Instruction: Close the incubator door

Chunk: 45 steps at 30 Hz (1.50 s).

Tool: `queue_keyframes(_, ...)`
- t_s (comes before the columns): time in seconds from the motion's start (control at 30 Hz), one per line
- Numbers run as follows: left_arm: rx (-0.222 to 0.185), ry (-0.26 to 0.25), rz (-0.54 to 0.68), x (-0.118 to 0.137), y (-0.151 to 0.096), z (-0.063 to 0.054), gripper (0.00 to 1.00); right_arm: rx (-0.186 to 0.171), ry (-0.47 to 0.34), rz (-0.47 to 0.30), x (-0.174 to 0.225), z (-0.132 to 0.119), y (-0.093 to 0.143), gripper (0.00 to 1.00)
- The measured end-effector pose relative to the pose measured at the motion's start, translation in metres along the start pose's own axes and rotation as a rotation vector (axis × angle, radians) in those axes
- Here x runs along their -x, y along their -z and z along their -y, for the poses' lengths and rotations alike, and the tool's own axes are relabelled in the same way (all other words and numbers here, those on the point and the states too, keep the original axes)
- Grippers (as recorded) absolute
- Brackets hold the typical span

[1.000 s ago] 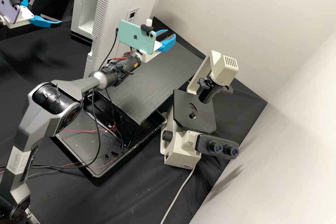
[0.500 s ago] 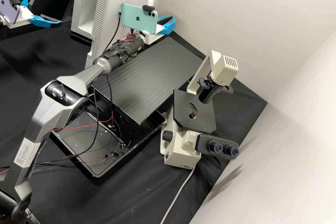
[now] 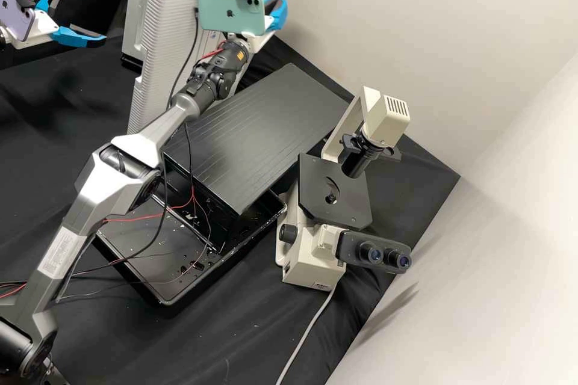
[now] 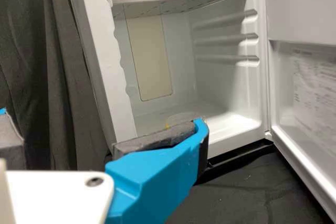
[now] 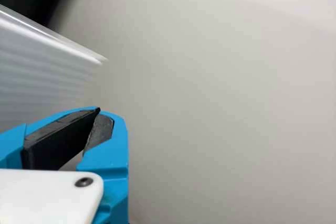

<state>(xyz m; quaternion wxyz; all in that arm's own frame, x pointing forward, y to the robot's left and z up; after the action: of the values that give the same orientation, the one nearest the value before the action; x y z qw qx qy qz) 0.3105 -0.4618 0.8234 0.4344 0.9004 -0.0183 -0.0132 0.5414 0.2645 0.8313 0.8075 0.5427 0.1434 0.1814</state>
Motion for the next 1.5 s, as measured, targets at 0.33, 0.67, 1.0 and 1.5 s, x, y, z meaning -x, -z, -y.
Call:
queue_keyframes(0.33, 0.000, 0.000, 0.000, 0.000, 0.000, 0.000, 1.00, 0.099, 0.008, -0.074, -0.005, -0.001, 0.028, 0.00)
queue_keyframes(0.67, 0.000, 0.000, 0.000, 0.000, 0.000, 0.000, 1.00, 0.088, 0.010, -0.143, -0.004, 0.004, 0.040, 0.00)
queue_keyframes(1.0, 0.000, 0.000, 0.000, 0.000, 0.000, 0.000, 1.00, 0.088, 0.005, -0.164, -0.004, 0.003, 0.042, 0.00)
queue_keyframes(1.5, 0.000, 0.000, 0.000, 0.000, 0.000, 0.000, 1.00, 0.086, 0.022, -0.159, -0.004, 0.009, 0.040, 0.00)
